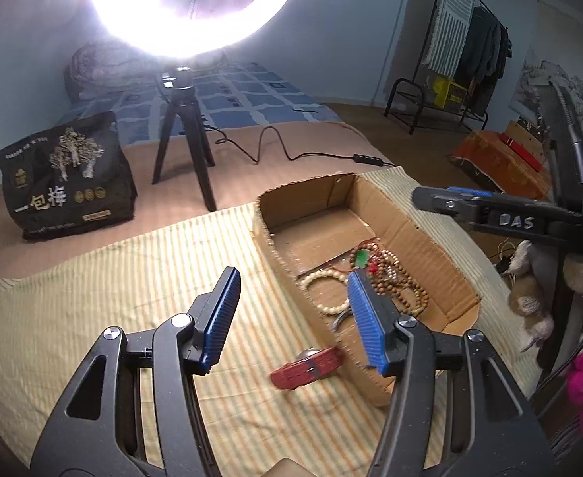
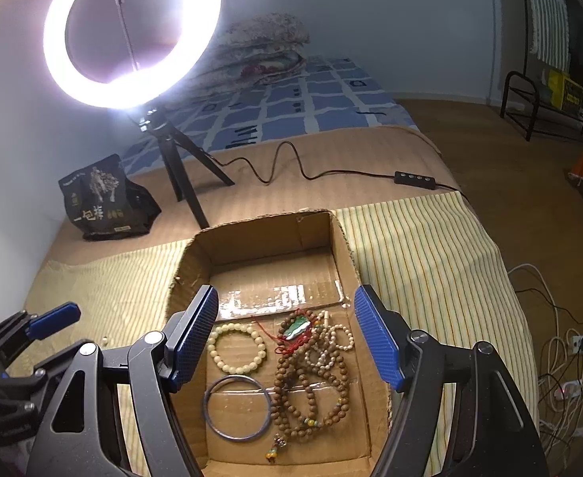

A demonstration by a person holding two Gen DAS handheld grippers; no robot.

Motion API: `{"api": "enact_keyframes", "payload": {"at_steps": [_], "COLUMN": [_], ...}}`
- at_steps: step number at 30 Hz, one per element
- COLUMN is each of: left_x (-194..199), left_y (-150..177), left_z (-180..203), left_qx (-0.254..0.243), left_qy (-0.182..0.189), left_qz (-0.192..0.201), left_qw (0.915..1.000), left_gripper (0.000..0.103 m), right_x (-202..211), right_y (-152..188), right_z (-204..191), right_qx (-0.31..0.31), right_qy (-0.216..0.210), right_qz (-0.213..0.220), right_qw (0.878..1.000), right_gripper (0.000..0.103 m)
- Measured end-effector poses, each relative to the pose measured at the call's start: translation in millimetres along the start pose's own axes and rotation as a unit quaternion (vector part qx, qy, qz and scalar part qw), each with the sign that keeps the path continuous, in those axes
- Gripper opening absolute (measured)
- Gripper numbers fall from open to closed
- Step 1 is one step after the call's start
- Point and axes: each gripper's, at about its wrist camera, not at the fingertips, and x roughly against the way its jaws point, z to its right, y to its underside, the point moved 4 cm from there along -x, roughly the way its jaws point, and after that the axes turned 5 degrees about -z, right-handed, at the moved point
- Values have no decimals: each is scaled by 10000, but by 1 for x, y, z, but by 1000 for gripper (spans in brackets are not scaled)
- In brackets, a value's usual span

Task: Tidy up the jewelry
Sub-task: 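Move the right tool to the red watch while the left tool approaches a white pearl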

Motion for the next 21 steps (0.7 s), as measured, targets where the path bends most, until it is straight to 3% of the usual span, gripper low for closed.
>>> {"api": "enact_keyframes", "payload": {"at_steps": [10, 21], "left_x": [29, 54], "left_y": [19, 66], "left_z": [-56, -105], "left_qx": [96, 184], "left_qy": [-210, -413], "left_qz": [-36, -235], "left_qw": [9997, 9987], "left_gripper": [58, 58], "right_x": [22, 23], "right_y": [13, 51], "right_z": [-43, -118], "right_qx": [645, 2105], "right_qy": [-528, -772], "right_qz": [120, -85], "right_qw": [9964, 9745], "right_gripper": [71, 71]}}
